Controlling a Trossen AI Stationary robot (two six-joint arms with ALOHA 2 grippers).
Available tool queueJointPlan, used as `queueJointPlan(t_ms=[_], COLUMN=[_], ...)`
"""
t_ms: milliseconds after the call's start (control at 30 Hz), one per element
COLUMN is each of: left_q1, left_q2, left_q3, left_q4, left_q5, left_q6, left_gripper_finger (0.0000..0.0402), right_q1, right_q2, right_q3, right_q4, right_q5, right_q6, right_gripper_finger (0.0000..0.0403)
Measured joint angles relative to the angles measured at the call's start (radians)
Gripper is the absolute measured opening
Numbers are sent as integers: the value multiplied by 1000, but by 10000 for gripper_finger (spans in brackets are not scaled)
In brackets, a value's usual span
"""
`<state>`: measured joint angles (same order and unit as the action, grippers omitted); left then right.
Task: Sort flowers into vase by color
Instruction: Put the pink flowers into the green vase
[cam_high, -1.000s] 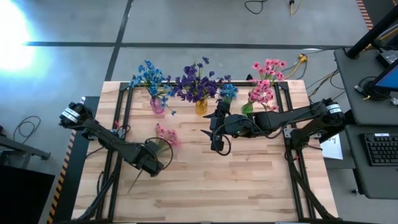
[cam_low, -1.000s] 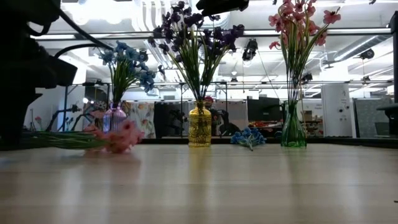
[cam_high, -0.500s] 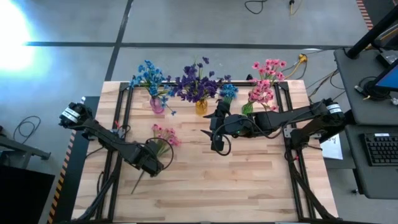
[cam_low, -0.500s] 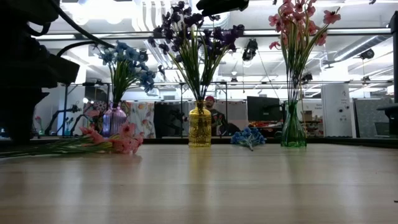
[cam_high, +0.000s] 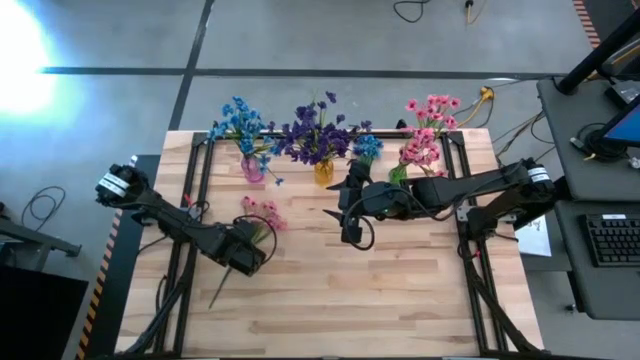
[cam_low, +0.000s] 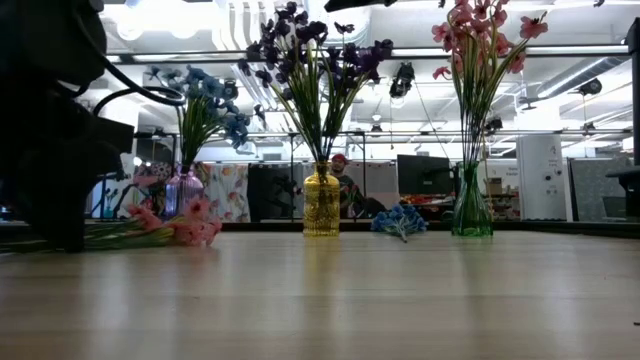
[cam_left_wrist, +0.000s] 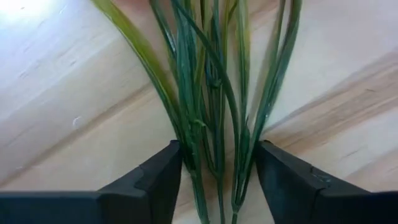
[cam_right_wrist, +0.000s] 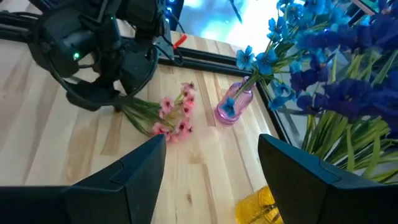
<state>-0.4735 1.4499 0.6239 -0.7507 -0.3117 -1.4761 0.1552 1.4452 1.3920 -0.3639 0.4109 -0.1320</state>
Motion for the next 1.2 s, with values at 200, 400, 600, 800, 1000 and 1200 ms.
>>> queueJointPlan(t_ms=[200,400,600,800,1000,1200], left_q1=[-1,-2,-11,-32,-60,-125], left_q2=[1,2,2,-9,-12,-19], left_q3=[1,10,59,159,324,508], left_q4=[-7,-10,-10,-40,-150,-144], left_q5=[-2,6,11,26,46,-21], left_q6=[23,26,79,187,315,637], left_gripper_finger=[121,26,5,1,0,0], right_q1=[15,55,114,193,309,441], right_q2=[-1,-13,-63,-116,-147,-158], right_q3=[59,130,144,144,144,143], right_q4=[-117,-272,-387,-487,-557,-618], right_q5=[0,-1,-2,-1,-25,-53], right_q6=[9,51,141,252,379,570], right_gripper_finger=[247,247,247,247,247,247])
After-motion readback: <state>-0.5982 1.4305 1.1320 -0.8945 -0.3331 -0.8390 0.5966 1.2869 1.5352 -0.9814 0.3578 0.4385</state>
